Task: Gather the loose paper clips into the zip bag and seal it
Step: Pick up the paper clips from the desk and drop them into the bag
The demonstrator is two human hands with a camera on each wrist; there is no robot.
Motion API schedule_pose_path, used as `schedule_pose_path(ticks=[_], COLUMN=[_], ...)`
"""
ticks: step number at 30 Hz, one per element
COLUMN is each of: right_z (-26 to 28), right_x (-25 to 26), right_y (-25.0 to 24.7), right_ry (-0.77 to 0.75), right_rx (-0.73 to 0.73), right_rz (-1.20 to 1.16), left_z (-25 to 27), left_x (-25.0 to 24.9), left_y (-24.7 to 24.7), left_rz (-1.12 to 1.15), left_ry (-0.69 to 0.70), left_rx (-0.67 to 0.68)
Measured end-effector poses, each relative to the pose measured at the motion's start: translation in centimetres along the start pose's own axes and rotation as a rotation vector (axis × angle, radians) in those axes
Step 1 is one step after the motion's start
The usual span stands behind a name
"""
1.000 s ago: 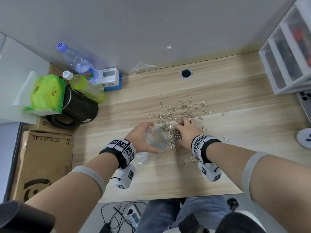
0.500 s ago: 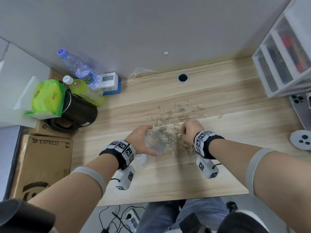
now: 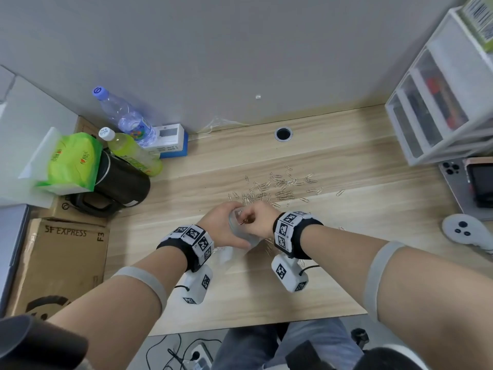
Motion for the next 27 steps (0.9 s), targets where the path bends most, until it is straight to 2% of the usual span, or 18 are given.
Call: schedule_pose_path(ticks=[3, 7, 10, 14, 18, 23, 27], right_z=[-0.1, -0.4, -0.7, -0.6, -1.0, -2.2, -3.1], right_x=[-0.4, -1.6, -3.1, -5.5, -7.3, -8.2, -8.2], right_y=[0.3, -1.8, -4.5, -8.6, -10.5, -10.7, -9.6], right_ry=[0.041, 0.121, 0.180, 0.349, 0.440, 0.384, 0.319], right_rx=[0.020, -0.111, -0.203, -0.311, -0.360, -0.343, -0.256], right_rz=[-0.043, -0.034, 0.112, 0.442, 0.515, 0.555, 0.582], left_z=[0.3, 0.4, 0.4, 0.2, 0.0, -0.2, -0.6], left_x=[-0.3, 0.3, 1.0, 1.5, 1.7, 2.1, 2.2], left_y=[0.0, 0.1, -0.2, -0.4, -0.3, 0.3, 0.8], left_rz=[0.043, 0.053, 0.006, -0.007, -0.018, -0.025, -0.019], left_ry=[0.006, 0.016, 0.028, 0.018, 0.004, -0.021, -0.030], left_rx=[-0.008, -0.035, -0.049, -0.031, -0.022, -0.013, -0.013])
Point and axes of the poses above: each hand's wrist, its own z-axis away from the middle knuckle, its own y-axis out of the palm, x = y × z, the point moved 5 cm from there along -z, towards the middle knuckle, and after that the axes turned 11 degrees about -x, right-handed, at the moved point
